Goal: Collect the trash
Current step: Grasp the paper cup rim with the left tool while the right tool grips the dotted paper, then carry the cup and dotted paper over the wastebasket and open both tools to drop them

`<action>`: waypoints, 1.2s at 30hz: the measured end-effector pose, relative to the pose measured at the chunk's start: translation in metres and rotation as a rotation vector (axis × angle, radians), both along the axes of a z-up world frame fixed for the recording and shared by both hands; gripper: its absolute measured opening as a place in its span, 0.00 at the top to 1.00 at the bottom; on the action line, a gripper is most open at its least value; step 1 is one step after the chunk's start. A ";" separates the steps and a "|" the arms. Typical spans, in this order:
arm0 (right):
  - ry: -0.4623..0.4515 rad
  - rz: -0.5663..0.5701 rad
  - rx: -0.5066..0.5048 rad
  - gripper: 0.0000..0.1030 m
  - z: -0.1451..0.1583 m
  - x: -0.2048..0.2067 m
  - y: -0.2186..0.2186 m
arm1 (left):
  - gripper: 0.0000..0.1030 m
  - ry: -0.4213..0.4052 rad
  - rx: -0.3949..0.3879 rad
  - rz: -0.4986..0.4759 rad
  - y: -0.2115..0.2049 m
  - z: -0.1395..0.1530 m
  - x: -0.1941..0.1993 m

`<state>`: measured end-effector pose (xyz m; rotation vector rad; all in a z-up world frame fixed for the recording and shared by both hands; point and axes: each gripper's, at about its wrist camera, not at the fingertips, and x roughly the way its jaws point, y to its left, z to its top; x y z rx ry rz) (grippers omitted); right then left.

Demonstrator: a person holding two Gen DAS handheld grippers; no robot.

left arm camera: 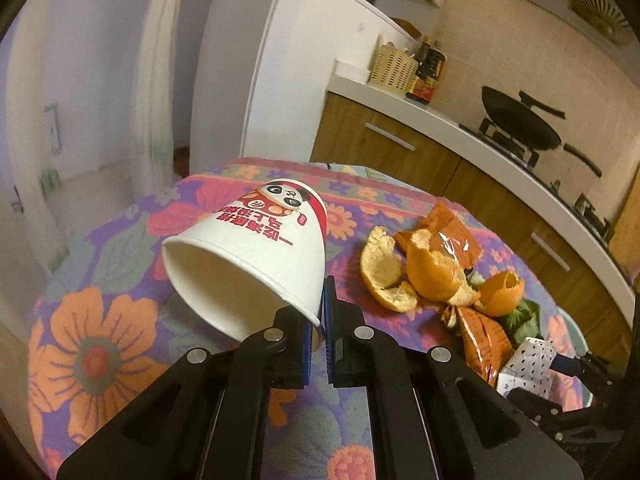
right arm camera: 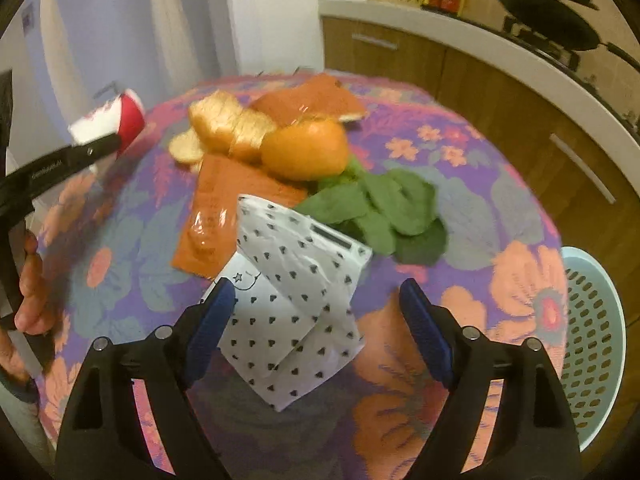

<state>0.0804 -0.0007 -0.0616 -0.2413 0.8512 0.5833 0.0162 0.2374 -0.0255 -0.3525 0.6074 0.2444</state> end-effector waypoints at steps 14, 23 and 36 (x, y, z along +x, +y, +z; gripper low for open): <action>-0.028 0.013 0.090 0.95 0.005 -0.039 -0.014 | 0.97 -0.019 0.003 -0.008 0.001 0.003 -0.006; -0.091 -0.015 0.204 0.98 0.020 -0.056 -0.047 | 0.97 -0.038 -0.008 -0.055 -0.021 0.014 -0.020; -0.156 -0.125 0.341 0.98 0.036 -0.050 -0.125 | 0.97 -0.075 0.020 -0.277 -0.111 0.055 -0.005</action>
